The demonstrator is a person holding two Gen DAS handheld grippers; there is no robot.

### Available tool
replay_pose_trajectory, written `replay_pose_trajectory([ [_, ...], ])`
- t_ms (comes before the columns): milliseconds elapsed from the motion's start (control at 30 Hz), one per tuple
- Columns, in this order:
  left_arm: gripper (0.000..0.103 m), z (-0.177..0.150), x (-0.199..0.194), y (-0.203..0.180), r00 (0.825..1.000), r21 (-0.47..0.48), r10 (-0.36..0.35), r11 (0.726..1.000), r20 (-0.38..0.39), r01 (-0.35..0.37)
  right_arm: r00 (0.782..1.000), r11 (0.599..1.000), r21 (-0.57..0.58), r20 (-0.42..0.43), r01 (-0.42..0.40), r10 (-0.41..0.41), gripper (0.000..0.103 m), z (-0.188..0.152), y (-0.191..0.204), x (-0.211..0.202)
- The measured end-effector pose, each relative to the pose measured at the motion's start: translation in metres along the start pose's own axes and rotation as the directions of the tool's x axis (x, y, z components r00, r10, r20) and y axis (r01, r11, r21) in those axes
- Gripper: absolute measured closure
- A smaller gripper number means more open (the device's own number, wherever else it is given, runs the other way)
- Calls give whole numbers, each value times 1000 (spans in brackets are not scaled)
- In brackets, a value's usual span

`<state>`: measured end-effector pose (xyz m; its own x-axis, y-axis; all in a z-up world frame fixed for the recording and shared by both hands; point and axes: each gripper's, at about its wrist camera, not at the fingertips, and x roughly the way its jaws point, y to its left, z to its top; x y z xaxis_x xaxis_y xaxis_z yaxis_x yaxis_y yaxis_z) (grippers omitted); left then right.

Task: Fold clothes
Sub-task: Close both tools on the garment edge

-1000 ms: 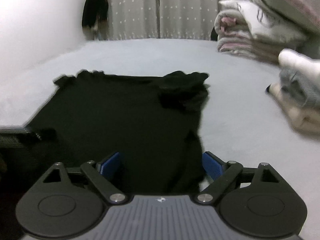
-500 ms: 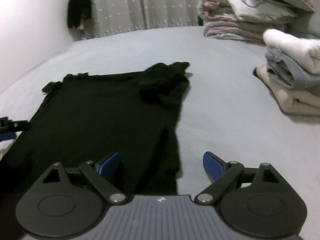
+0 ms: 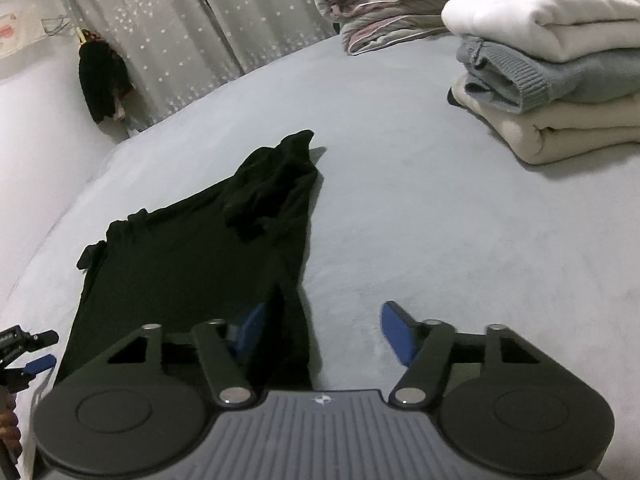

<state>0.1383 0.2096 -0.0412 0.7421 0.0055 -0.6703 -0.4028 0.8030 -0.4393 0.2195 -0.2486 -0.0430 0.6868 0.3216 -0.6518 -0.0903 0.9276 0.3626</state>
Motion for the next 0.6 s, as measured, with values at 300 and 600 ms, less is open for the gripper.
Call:
replay_pose_trajectory([
  [300,70,6,19,9,990,-48,-124,991,-59,122,999,997,-69,22,31,-30,98,-5,9,11],
  [600,99,-7,19,-14,997,92,-56,994,-59,61,990,990,-68,77,125,-119,98,-2,0,8],
])
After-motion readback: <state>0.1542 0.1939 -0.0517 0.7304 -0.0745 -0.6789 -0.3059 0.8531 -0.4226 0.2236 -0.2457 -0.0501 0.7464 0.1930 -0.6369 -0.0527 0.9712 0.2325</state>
